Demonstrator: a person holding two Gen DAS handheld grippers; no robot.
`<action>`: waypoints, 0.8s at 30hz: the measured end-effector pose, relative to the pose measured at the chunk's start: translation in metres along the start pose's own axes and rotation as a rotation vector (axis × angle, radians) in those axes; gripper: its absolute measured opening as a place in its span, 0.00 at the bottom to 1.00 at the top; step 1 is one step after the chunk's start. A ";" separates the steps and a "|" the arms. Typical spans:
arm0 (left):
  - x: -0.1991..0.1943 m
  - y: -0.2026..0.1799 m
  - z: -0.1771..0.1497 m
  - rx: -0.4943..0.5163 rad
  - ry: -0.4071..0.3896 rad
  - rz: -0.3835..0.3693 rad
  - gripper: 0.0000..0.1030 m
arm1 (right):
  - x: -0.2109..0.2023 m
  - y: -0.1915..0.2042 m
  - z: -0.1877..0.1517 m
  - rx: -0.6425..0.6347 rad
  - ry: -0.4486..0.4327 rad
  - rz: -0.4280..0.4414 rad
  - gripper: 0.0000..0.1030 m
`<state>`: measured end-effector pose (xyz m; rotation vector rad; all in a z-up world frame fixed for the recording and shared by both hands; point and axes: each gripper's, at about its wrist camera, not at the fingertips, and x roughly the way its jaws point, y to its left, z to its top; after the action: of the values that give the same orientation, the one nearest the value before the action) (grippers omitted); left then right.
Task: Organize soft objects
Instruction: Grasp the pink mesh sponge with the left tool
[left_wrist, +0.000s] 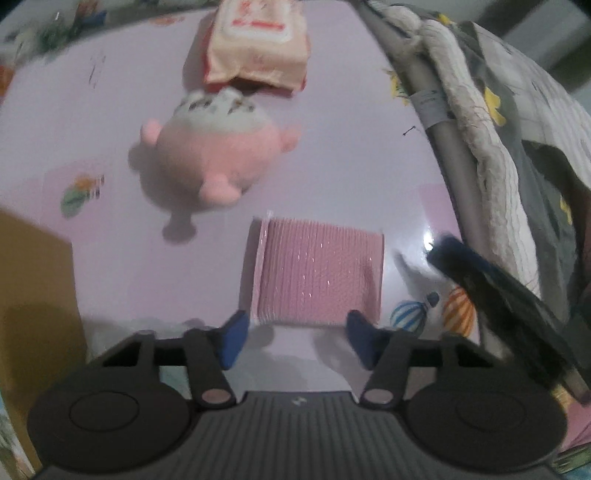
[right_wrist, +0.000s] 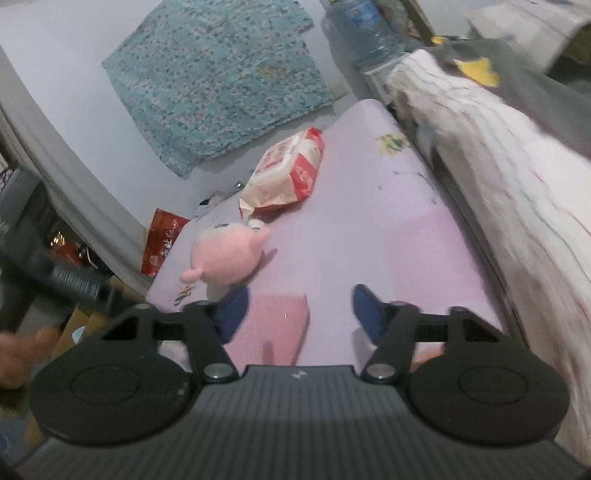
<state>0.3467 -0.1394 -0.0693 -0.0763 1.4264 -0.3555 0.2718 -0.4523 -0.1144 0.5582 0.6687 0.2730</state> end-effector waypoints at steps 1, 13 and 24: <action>0.002 0.001 -0.001 -0.009 0.008 -0.005 0.48 | 0.010 0.000 0.005 0.001 0.010 0.004 0.45; 0.042 -0.010 -0.003 0.044 0.094 0.056 0.30 | 0.074 0.003 0.007 0.032 0.199 0.024 0.31; 0.027 -0.001 0.003 -0.002 0.009 0.009 0.71 | 0.016 -0.009 -0.034 0.077 0.217 0.048 0.34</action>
<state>0.3525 -0.1485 -0.0939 -0.0704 1.4360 -0.3473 0.2625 -0.4397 -0.1494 0.6242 0.8798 0.3569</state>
